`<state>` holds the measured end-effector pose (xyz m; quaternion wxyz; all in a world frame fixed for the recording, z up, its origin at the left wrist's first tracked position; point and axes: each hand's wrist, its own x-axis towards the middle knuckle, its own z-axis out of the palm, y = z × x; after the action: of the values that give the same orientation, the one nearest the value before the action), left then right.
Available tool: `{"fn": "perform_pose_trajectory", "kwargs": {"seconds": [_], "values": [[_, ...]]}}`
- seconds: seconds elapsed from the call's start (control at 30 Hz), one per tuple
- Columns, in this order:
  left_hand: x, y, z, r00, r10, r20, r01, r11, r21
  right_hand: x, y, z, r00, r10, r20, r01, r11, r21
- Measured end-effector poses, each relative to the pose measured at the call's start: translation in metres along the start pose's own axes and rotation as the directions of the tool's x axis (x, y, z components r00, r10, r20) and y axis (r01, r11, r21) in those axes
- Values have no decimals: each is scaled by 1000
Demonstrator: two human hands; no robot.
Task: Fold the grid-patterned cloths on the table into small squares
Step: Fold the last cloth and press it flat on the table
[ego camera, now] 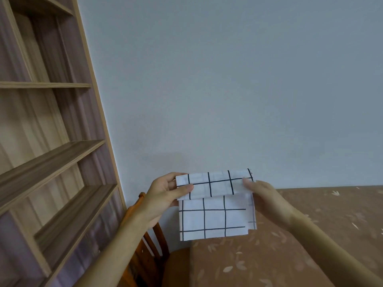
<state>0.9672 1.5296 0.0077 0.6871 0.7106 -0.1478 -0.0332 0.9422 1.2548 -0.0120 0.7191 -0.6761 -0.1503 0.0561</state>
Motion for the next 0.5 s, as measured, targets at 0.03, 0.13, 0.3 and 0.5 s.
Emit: {"fn": "perform_pose_trajectory", "kwargs": {"seconds": [0.03, 0.13, 0.3, 0.5], "values": [[0, -2, 2, 1000, 4, -3, -4, 1000, 15, -1, 2, 1, 998, -17, -62, 13, 998, -53], [-2, -8, 7, 999, -5, 45, 3, 999, 39, -5, 6, 2, 982, -82, -168, 58, 987, -147], [-9, -22, 8, 981, -90, 169, 78, 994, 78, -13, 14, -5, 970, -97, -223, 69, 989, -134], [-12, -38, 13, 973, -201, 109, 204, 979, -16, -29, 28, -15, 975, -155, -160, 106, 955, -276]]}}
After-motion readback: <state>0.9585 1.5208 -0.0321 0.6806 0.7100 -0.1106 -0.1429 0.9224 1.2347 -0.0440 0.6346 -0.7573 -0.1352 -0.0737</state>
